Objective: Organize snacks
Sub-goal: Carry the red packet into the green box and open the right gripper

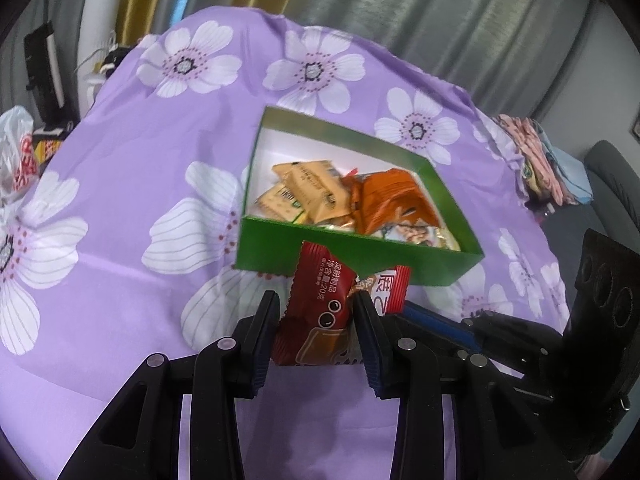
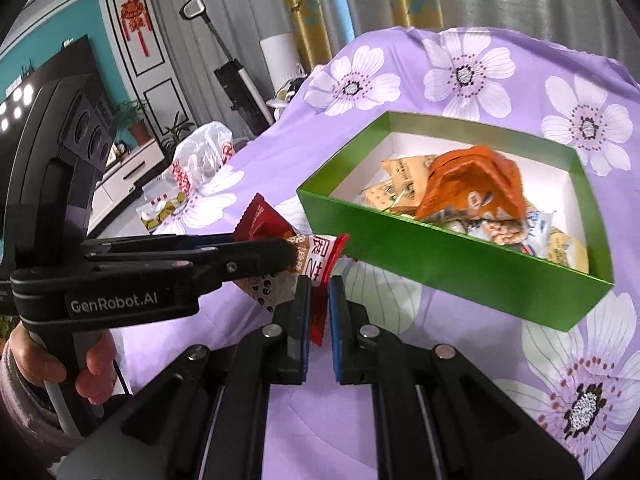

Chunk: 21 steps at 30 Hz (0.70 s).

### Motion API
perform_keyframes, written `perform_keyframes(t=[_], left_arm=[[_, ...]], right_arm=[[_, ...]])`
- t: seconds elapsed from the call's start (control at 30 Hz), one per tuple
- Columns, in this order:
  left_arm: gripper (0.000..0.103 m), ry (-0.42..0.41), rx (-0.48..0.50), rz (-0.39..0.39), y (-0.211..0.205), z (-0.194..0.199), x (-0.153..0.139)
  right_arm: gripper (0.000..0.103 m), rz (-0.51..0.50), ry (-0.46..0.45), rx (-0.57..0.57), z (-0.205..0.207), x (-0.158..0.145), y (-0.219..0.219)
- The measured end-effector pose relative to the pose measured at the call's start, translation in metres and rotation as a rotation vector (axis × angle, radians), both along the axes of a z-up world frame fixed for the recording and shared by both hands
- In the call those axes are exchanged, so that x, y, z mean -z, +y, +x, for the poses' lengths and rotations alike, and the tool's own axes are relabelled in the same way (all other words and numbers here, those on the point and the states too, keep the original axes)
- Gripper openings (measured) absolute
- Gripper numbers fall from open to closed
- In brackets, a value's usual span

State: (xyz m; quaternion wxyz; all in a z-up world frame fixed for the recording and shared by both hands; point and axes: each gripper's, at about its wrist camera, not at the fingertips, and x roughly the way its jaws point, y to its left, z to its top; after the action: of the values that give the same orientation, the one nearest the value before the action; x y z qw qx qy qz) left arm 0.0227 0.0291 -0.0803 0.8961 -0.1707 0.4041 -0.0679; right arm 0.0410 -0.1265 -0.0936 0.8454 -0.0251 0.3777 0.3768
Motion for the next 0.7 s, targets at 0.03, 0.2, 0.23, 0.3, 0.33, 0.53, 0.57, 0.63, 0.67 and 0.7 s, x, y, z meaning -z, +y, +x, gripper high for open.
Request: perform_keyframes(t=[0.03, 0.2, 0.23, 0.3, 0.33, 0.53, 0.57, 0.63, 0.67, 0.7], left_arm=[[0.038, -0.006, 0.005, 0.004, -0.002, 0.002, -0.003], [0.038, -0.042, 0.032, 0.020, -0.011, 0.020, -0.020], [0.038, -0.047, 0.038, 0.021, -0.013, 0.025, -0.023], [0.039, -0.060, 0.050, 0.022, -0.016, 0.038, -0.028], [0.039, -0.064, 0.057, 0.021, -0.018, 0.043, -0.029], [0.039, -0.062, 0.089, -0.005, -0.024, 0.080, -0.028], [0.039, -0.055, 0.094, -0.007, -0.026, 0.088, -0.026], [0.039, -0.039, 0.099, -0.015, -0.028, 0.099, -0.021], [0.039, -0.029, 0.100, -0.017, -0.029, 0.105, -0.018], [0.039, -0.021, 0.099, -0.023, -0.030, 0.111, -0.015]], right_arm=[[0.009, 0.003, -0.004, 0.004, 0.000, -0.002, -0.001], [0.009, 0.023, -0.047, 0.031, 0.005, -0.018, -0.010], [0.009, 0.026, -0.058, 0.040, 0.008, -0.022, -0.012], [0.010, 0.025, -0.075, 0.056, 0.017, -0.028, -0.015], [0.010, 0.025, -0.086, 0.067, 0.021, -0.031, -0.017], [0.010, 0.028, -0.107, 0.122, 0.053, -0.038, -0.026], [0.010, 0.025, -0.106, 0.130, 0.058, -0.037, -0.027], [0.010, 0.013, -0.105, 0.149, 0.068, -0.033, -0.028], [0.010, 0.006, -0.103, 0.158, 0.073, -0.031, -0.028], [0.010, -0.002, -0.098, 0.167, 0.078, -0.029, -0.028]])
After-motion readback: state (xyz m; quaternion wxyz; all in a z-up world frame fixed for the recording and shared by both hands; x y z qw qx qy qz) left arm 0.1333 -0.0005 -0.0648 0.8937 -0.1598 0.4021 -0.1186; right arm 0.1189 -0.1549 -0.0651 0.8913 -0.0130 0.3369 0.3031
